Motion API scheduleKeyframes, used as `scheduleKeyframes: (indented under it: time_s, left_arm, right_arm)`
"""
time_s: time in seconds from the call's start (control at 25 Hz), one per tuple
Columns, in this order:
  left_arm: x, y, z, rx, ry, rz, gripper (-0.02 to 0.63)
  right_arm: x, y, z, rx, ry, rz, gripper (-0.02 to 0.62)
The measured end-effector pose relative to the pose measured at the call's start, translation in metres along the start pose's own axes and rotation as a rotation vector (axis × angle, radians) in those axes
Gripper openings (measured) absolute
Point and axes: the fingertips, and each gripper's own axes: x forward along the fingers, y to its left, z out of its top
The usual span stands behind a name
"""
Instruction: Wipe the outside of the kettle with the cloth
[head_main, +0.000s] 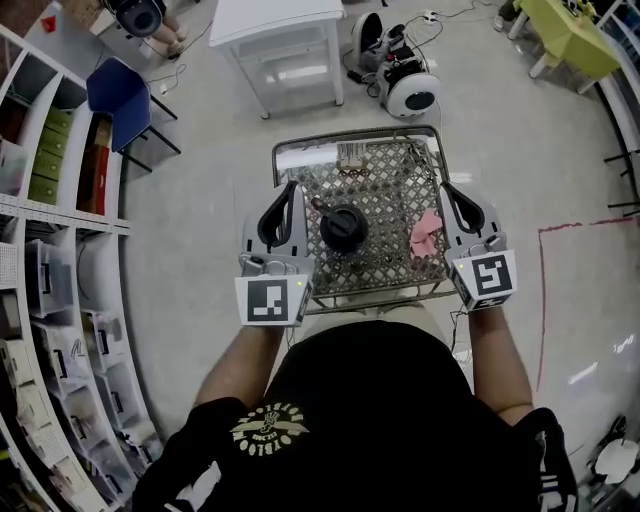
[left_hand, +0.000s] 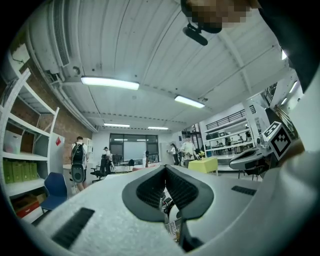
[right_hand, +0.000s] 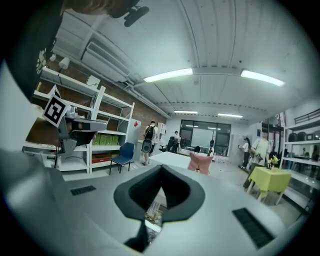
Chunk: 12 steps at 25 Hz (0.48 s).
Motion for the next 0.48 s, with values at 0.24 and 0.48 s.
scheduleKeyframes:
  time_s: [0.24, 0.48]
  left_arm:
    - [0.0, 0.01, -0.012, -0.023, -0.003, -0.032, 0.009]
    - [0.009, 0.006, -0.01, -0.02, -0.008, -0.043, 0.008]
  right_arm:
    - [0.0, 0.011, 0.003, -0.005, 0.016, -0.031, 0.011]
    - [0.0, 0.005, 0.006, -0.02, 0.024, -0.035, 0.011]
